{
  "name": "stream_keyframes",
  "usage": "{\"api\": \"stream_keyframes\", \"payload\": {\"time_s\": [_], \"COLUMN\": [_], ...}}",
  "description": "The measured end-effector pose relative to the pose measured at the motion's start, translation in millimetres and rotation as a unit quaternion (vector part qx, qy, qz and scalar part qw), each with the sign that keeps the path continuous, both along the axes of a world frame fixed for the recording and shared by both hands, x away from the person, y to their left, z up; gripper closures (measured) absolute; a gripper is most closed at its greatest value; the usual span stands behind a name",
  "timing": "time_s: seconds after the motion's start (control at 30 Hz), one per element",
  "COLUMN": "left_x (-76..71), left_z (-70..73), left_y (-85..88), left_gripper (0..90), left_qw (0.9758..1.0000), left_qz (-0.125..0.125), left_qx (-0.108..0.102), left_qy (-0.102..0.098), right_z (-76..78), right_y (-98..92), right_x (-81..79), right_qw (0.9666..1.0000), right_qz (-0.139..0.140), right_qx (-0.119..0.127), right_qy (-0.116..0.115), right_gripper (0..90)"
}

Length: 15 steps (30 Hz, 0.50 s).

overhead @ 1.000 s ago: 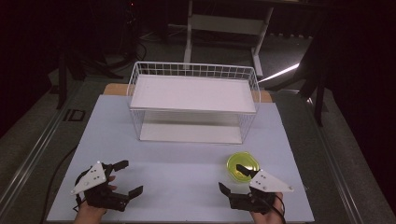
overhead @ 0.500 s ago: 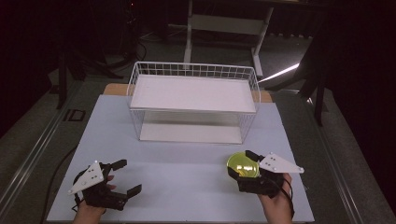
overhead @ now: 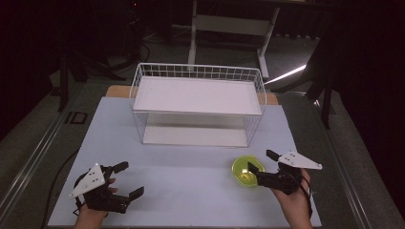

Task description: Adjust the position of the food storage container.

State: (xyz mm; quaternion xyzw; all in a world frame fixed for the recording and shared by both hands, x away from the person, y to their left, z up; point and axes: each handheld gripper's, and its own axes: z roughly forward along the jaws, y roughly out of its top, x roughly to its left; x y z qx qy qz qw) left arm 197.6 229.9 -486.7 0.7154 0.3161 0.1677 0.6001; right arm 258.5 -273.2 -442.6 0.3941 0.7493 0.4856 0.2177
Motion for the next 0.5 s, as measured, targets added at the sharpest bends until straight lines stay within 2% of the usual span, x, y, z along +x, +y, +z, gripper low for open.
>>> {"api": "stream_keyframes", "payload": {"time_s": [0.03,0.1,0.13,0.2,0.27,0.47,0.5], "left_x": [0.1,-0.1,-0.5,-0.3,-0.3,0.4,0.5], "left_z": [-0.1,0.0,0.5,1.3,1.3,1.0,0.9], "left_y": [0.0,0.3,1.0,2.7,4.9,7.6,7.6], "left_gripper": [0.3,0.3,0.3,0.3,0.3,0.3,0.3], "left_qw": [1.0000,1.0000,0.9999,0.9997,0.9995,0.9993,0.9993], "left_qz": [0.001,0.007,0.014,0.020,0.026,0.035,0.034], "left_qx": [-0.001,0.002,0.004,-0.005,-0.009,-0.013,-0.014], "left_qy": [0.000,-0.003,-0.010,-0.010,-0.011,-0.009,-0.009], "right_z": [-1.8,-4.1,-5.5,-8.4,-12.2,-28.0,-31.0], "right_y": [-2.4,-5.4,-8.1,-15.5,-22.2,-37.9,-39.7], "right_x": [0.0,-0.9,-1.2,-2.2,-3.1,-6.2,-6.5], "right_qw": [1.0000,0.9998,0.9997,0.9993,0.9986,0.9960,0.9952], "right_qz": [0.004,-0.008,-0.012,-0.033,-0.048,-0.073,-0.079], "right_qx": [-0.004,-0.019,-0.020,-0.014,-0.022,-0.046,-0.050], "right_qy": [0.000,-0.007,-0.007,-0.003,-0.006,0.023,0.030], "right_gripper": [17.2,22.5,23.5,35.7,37.9,61.0,68.2]}}
